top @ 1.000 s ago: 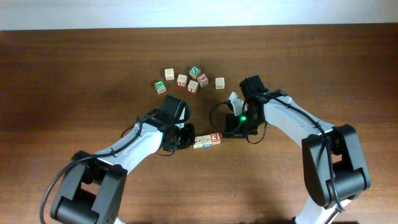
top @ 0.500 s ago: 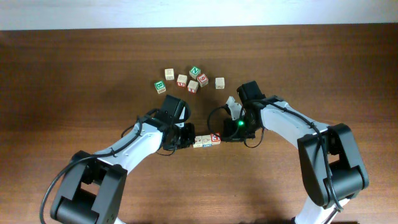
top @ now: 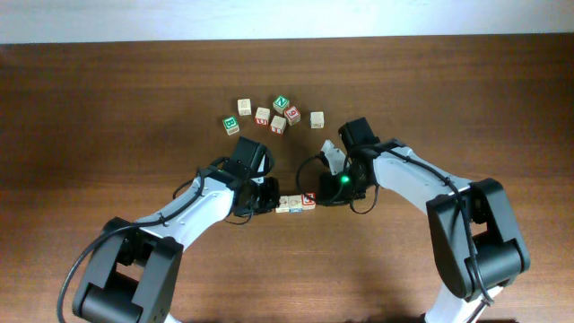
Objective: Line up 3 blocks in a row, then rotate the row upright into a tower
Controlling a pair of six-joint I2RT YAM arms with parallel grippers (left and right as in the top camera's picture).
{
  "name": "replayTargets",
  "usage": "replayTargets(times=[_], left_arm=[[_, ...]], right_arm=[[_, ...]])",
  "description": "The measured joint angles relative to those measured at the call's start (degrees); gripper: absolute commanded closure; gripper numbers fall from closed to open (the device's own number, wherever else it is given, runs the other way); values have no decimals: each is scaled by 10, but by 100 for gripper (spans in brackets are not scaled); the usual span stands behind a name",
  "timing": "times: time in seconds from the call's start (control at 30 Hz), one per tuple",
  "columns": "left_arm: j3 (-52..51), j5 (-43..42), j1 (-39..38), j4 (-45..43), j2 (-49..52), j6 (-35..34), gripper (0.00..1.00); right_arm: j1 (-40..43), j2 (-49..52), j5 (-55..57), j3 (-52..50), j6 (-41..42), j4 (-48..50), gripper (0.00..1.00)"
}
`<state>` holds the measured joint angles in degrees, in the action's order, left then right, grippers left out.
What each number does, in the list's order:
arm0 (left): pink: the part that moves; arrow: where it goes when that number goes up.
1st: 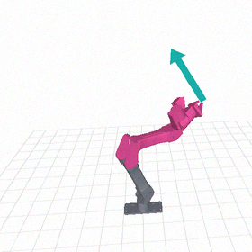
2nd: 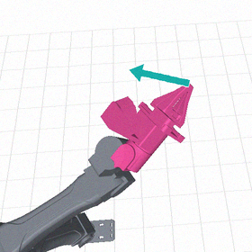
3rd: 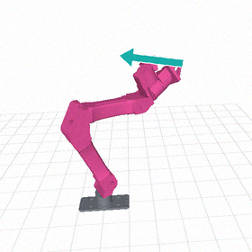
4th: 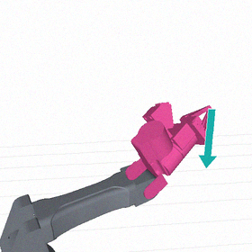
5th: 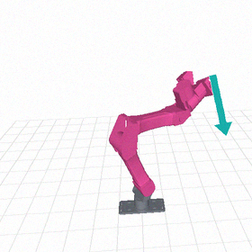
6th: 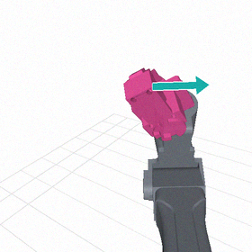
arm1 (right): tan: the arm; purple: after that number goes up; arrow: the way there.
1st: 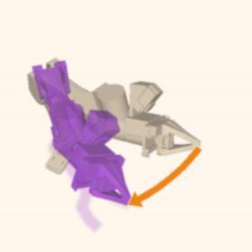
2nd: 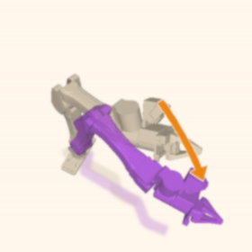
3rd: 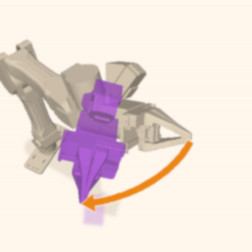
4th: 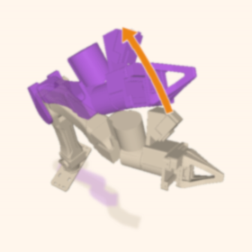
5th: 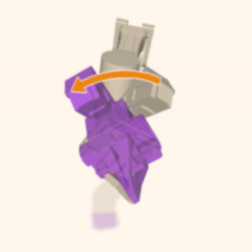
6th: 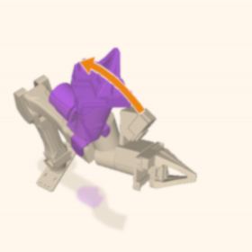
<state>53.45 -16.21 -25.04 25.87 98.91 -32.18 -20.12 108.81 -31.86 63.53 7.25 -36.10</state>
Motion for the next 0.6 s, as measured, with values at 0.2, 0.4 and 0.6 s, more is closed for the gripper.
replayTargets(times=[0.2,0.4,0.6], left_arm=[[0,14,1,1,0,0,100],[0,18,4,4,0,0,100],[-9,39,7,8,1,0,100]], right_arm=[[-14,0,12,14,0,-15,96],[-21,0,22,41,1,-33,95],[-47,0,36,64,5,-47,96]])
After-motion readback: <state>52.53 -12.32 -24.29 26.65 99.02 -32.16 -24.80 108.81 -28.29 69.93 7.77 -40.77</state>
